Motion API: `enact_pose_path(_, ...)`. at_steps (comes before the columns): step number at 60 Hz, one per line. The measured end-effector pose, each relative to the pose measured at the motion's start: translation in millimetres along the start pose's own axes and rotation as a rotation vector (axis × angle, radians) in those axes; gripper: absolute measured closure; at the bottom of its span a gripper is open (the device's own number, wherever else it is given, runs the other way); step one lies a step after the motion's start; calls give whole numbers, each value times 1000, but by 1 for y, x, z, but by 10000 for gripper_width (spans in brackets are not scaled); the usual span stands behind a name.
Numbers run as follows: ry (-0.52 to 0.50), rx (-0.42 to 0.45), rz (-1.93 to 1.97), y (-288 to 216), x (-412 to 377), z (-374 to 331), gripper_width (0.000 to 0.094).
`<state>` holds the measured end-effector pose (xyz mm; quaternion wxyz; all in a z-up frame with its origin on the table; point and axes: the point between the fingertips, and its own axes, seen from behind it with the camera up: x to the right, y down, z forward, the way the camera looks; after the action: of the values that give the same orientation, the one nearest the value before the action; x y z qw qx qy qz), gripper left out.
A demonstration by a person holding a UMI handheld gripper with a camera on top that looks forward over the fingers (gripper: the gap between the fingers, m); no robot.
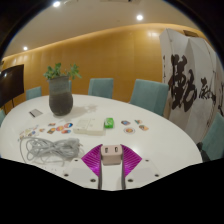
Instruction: Unplug charger
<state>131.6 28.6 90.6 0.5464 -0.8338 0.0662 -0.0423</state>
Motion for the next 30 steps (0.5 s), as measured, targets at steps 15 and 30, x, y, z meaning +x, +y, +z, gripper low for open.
enact_pose_path(15, 31, -127, 21, 65, 33, 11, 581)
enact_pose_path(30, 45, -160, 28, 56, 49, -28, 108)
